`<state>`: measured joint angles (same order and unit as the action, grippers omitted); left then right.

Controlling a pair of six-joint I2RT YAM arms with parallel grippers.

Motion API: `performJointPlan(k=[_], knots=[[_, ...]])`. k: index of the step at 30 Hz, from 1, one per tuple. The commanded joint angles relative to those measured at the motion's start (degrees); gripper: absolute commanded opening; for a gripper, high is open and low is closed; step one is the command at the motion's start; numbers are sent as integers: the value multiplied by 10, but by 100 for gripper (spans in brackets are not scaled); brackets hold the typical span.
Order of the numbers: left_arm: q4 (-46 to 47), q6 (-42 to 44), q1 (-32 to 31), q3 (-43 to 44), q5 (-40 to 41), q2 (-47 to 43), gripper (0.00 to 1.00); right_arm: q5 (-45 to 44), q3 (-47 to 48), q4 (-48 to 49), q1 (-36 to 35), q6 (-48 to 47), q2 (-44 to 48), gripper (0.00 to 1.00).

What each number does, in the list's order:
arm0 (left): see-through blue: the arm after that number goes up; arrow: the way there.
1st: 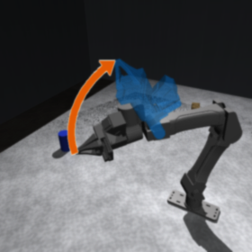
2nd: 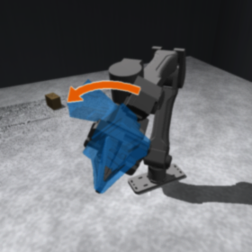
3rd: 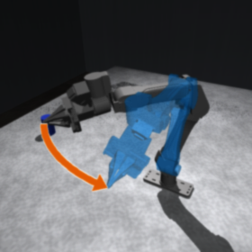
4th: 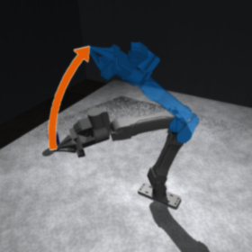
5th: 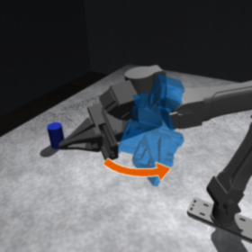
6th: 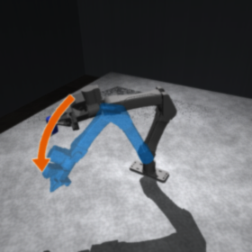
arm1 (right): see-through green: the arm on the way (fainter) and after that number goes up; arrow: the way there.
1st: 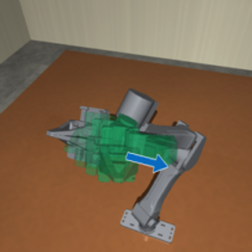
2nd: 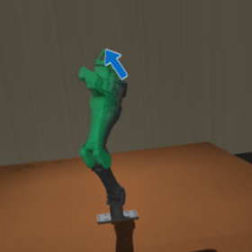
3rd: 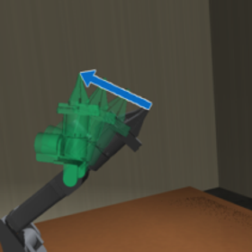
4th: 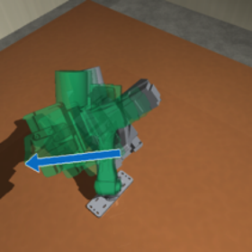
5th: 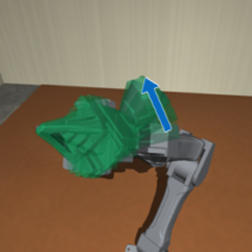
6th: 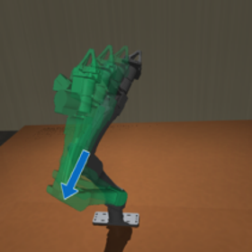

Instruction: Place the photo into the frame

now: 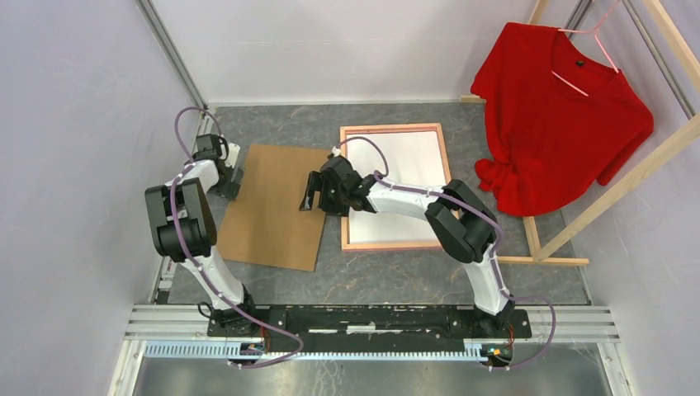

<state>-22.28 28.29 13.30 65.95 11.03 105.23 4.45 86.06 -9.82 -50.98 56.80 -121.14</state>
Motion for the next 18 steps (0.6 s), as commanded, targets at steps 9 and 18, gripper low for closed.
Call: performJointPlan(k=[9,18], knots=[[-54,-52,-88,-38,-69,25,93,24,-136,187,18,55,154,90],[-59,-67,-144,-31,-62,31,93,13,-204,163,48,53,203,90]])
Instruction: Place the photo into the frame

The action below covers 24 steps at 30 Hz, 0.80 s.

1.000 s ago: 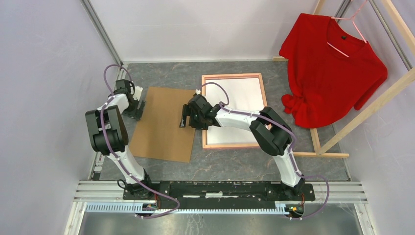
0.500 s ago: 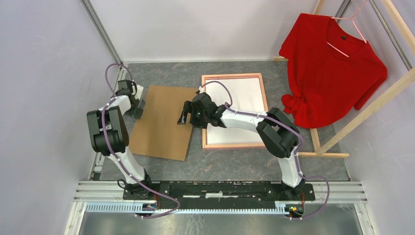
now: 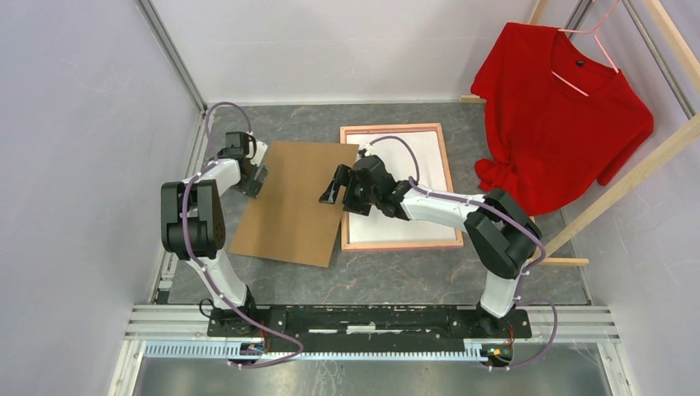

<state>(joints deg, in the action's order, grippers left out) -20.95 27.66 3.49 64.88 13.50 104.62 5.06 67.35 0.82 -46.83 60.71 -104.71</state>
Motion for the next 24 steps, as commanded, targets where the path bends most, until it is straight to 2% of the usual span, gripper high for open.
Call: performJointPlan(k=[1,8,16,19,24], knots=[[-73,-63,-52,-18,-86,39,93,7,-28,55,12,14,44,90],[-75,-70,-71,-12,-76,47,93,20,-77,38,46,-15,59,88],[-67,-62,-63,-20,-53,43,93,9,-64,-65,66,-109,70,89],[-65,-59,-62,-18,-48,49,93,17,-80,-66,80,-117,78,89],[-65,-62,-62,-15,-52,50,93,53,-108,-13,94,-100,79,86]])
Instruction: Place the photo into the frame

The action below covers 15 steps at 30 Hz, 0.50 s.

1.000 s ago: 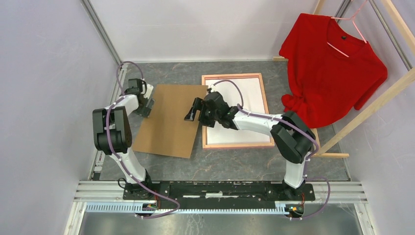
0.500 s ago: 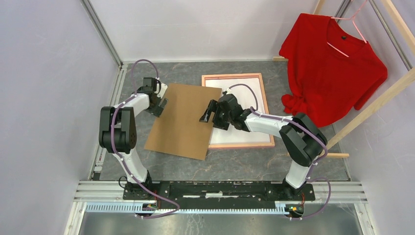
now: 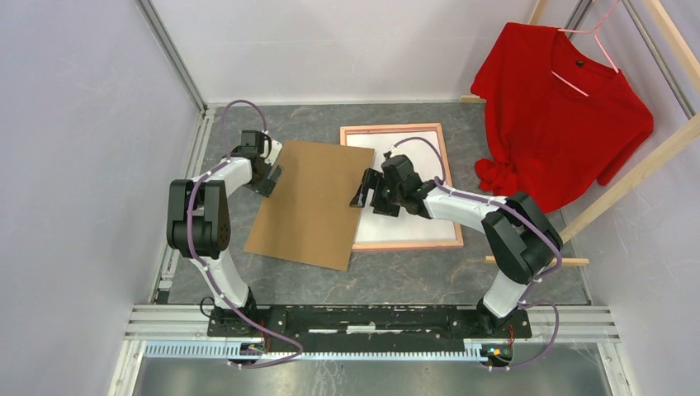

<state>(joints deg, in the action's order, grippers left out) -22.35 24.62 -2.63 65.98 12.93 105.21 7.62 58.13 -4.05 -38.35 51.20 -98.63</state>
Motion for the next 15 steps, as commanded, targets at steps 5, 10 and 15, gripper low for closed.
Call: performJointPlan(k=[5,10,15], knots=[[-53,-30,0,-28,-48,40,93,56,-14,81,11,14,-2,82],[-54,-30,-1,-30,-50,40,93,75,-17,114,12,37,-23,77],[-53,-29,0,-30,-52,42,93,61,-4,89,12,33,-37,73]])
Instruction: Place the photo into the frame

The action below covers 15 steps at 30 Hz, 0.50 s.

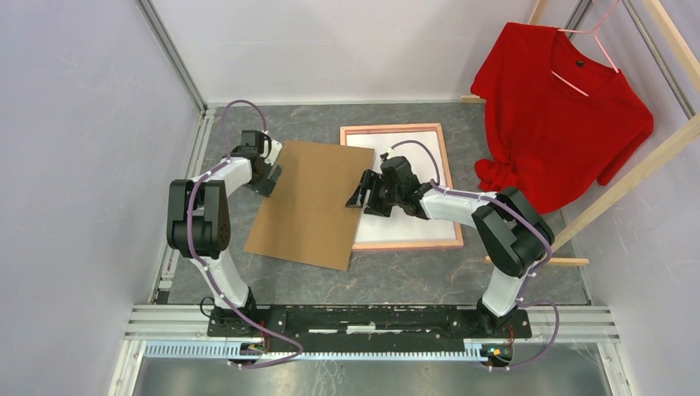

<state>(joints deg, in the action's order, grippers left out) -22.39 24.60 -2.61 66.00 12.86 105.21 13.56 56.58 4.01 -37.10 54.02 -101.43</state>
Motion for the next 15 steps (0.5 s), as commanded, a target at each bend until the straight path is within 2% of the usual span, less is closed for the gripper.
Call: performJointPlan(k=[1,15], knots=[[-53,-29,-1,-29,-51,43,93,0,12,9,0,6,-10,72],[-53,-26,-1,-30,-53,42,93,15,12,51,-3,35,-43,68]])
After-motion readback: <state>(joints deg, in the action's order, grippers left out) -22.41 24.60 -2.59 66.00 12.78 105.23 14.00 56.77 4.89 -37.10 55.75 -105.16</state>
